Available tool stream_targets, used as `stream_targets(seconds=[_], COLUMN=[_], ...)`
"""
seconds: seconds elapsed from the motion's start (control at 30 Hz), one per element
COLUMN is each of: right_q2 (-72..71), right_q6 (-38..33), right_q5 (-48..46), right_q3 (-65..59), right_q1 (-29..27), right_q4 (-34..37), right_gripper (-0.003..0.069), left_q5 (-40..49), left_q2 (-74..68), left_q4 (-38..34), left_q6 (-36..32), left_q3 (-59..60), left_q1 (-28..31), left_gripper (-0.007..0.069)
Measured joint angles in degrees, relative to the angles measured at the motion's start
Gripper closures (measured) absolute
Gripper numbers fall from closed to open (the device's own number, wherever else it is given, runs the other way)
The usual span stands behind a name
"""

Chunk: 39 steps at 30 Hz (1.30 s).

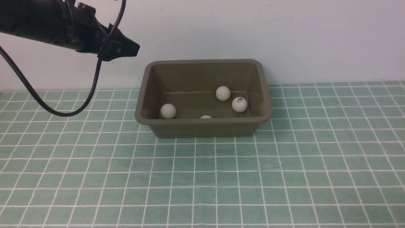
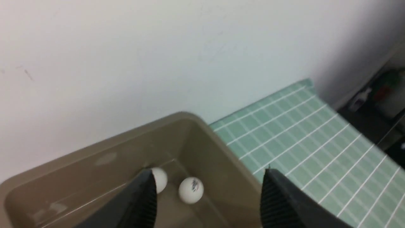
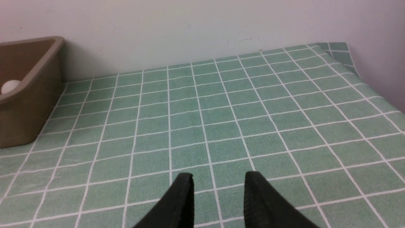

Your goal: Put the table tennis balls in the box on the green coffee tablecloth.

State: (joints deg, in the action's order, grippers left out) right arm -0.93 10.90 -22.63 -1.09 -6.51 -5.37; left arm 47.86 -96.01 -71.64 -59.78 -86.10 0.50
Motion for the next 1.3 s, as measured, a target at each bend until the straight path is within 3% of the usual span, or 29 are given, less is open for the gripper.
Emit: stream_targets(seconds=[0.13,0.3,0.47,0.6,0.67,0.8,0.9,0.93,1.0,1.1,1.3], right_q2=[0.0,0.0,0.0,0.0,0.0,0.0,0.0,0.0,0.0,0.0,0.0], right_q6=[0.0,0.0,0.0,0.0,0.0,0.0,0.0,0.0,0.0,0.0,0.0], right_q5=[0.0,0.0,0.0,0.0,0.0,0.0,0.0,0.0,0.0,0.0,0.0], right_q3=[0.0,0.0,0.0,0.0,0.0,0.0,0.0,0.0,0.0,0.0,0.0], right_q1=[0.0,0.0,0.0,0.0,0.0,0.0,0.0,0.0,0.0,0.0,0.0], right_q4=[0.0,0.0,0.0,0.0,0.0,0.0,0.0,0.0,0.0,0.0,0.0], right_gripper=[0.0447,0.0447,0.0447,0.0447,0.0447,0.0447,0.0447,0.0447,0.0447,0.0447,0.0447], left_q5=[1.3,7.5,10.3,10.0,9.9,9.0,9.5,10.2,10.7,10.3,6.3], left_q2=[0.0,0.0,0.0,0.4,1.5,4.2,6.6,7.9,11.4,19.8,47.6], left_q4=[-1.6,5.3,10.3,13.9,21.8,43.7,59.5,65.3,72.2,75.2,75.3], left_q6=[-3.1,-12.2,-8.4,-6.7,-0.3,21.2,41.3,51.7,64.5,71.7,72.6], left_q3=[0.0,0.0,0.0,0.0,-0.2,-0.7,-0.7,-0.7,0.1,3.3,20.6], left_q1=[0.0,-0.8,-1.4,-5.6,-7.9,-12.5,-17.3,-19.4,-23.0,-25.2,-25.2], left_gripper=[0.0219,0.0219,0.0219,0.0219,0.0219,0.0219,0.0219,0.0219,0.0219,0.0219,0.0219])
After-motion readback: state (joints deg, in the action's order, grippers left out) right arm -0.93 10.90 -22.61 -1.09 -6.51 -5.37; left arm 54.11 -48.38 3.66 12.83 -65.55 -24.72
